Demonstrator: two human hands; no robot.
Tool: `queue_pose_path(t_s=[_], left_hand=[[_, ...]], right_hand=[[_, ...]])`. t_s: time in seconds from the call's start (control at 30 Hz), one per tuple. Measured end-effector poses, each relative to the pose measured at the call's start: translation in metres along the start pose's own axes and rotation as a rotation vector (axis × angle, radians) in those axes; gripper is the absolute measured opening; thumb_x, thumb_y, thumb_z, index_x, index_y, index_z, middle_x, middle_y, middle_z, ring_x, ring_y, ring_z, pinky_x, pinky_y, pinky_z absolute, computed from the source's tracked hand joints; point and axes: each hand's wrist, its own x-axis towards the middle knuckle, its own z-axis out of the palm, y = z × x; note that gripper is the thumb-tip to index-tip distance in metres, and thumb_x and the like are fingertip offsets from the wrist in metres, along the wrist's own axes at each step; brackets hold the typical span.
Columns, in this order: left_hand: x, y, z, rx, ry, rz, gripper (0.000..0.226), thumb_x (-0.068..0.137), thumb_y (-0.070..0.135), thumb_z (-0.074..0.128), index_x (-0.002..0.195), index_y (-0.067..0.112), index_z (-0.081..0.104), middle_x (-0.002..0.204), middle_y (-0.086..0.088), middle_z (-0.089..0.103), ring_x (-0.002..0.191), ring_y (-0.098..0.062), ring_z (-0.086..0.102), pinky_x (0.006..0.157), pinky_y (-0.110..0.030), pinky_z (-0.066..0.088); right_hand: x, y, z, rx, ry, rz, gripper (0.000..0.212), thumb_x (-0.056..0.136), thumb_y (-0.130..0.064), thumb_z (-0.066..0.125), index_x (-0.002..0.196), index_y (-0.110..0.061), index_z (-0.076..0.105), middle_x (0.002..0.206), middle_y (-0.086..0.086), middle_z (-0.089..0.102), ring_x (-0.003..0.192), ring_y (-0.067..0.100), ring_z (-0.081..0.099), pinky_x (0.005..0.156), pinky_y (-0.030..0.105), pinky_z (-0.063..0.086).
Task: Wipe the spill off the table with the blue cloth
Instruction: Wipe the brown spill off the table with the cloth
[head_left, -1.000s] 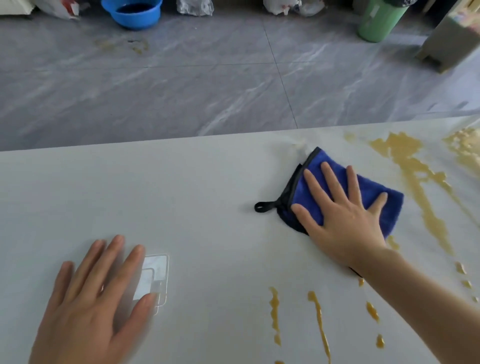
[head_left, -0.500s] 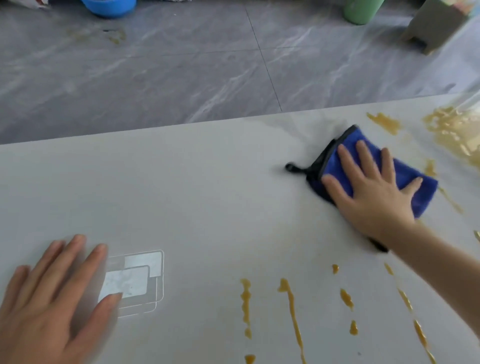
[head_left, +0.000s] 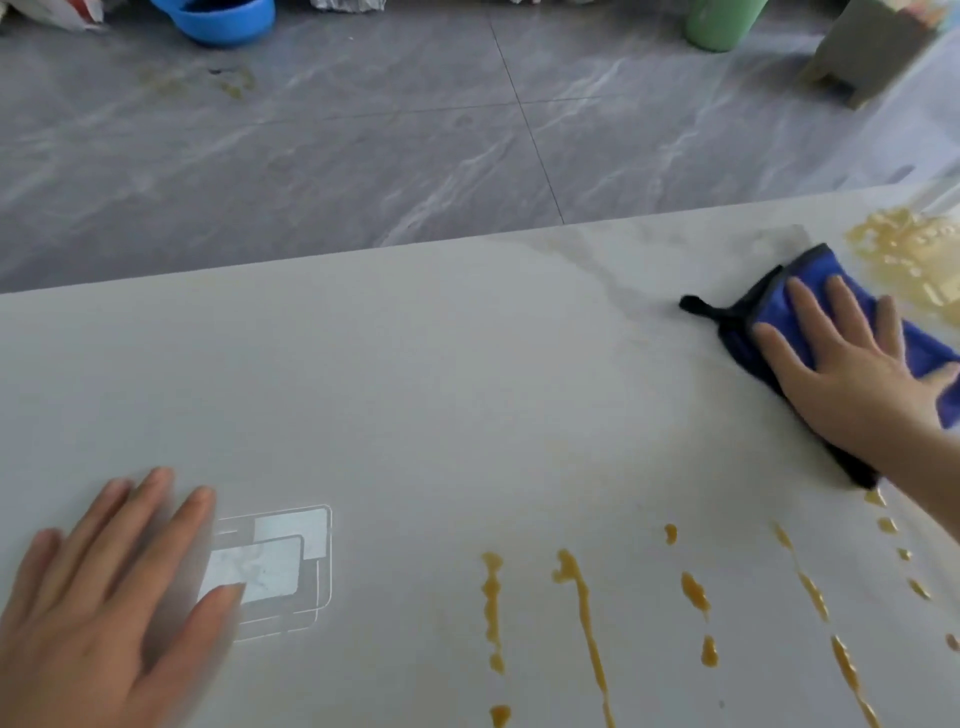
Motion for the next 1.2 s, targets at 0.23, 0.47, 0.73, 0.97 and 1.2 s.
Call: queue_pose_path(t_s=[0.23, 0.47, 0.73, 0.97, 1.2], left_hand=[[-0.001, -0.009, 0.005, 0.025, -0.011, -0.010, 0.079, 0.084, 0.069, 0.020, 0.135, 0.014, 0.045, 0.151, -0.011, 0.032, 0.141, -0.034, 0.026, 0.107, -0.069, 0.023], [0.001, -0.015, 0.008, 0.018, 0.021, 0.025, 0.074, 0.084, 0.069, 0.020, 0.140, 0.024, 0.038, 0.155, -0.001, 0.024, 0.143, -0.029, 0.022, 0.111, -0.065, 0.020], [0.002, -0.008, 0.002, 0.009, 0.077, 0.063, 0.068, 0.087, 0.064, 0.025, 0.135, 0.019, 0.043, 0.149, -0.014, 0.035, 0.138, -0.036, 0.029, 0.105, -0.068, 0.026], [0.000, 0.004, -0.007, 0.031, 0.030, -0.037, 0.066, 0.082, 0.061, 0.030, 0.137, 0.027, 0.042, 0.152, 0.004, 0.030, 0.142, -0.021, 0.023, 0.113, -0.051, 0.016], [0.001, 0.003, -0.009, 0.102, -0.015, -0.030, 0.078, 0.084, 0.072, 0.014, 0.137, 0.022, 0.042, 0.149, -0.009, 0.036, 0.139, -0.025, 0.025, 0.110, -0.053, 0.018]], right_hand=[[-0.093, -0.046, 0.030, -0.138, -0.048, -0.306, 0.072, 0.071, -0.080, -0.008, 0.138, -0.055, -0.019, 0.149, -0.022, -0.027, 0.144, 0.020, -0.024, 0.106, 0.072, -0.001], [-0.017, -0.043, 0.007, -0.018, -0.028, -0.171, 0.071, 0.077, -0.078, 0.008, 0.143, -0.052, 0.001, 0.158, -0.018, -0.007, 0.146, 0.017, -0.015, 0.107, 0.073, -0.003], [-0.144, -0.057, 0.032, -0.059, -0.043, -0.295, 0.072, 0.081, -0.075, 0.008, 0.145, -0.044, 0.015, 0.157, -0.014, -0.003, 0.147, 0.028, -0.005, 0.102, 0.077, 0.007], [-0.112, -0.138, 0.041, -0.026, 0.017, -0.519, 0.072, 0.078, -0.075, 0.011, 0.144, -0.047, 0.008, 0.159, -0.014, 0.002, 0.146, 0.028, -0.010, 0.102, 0.076, -0.003], [-0.130, -0.134, 0.047, -0.050, 0.039, -0.412, 0.070, 0.081, -0.071, 0.005, 0.145, -0.044, 0.006, 0.160, -0.010, 0.001, 0.146, 0.030, -0.011, 0.102, 0.076, 0.001]])
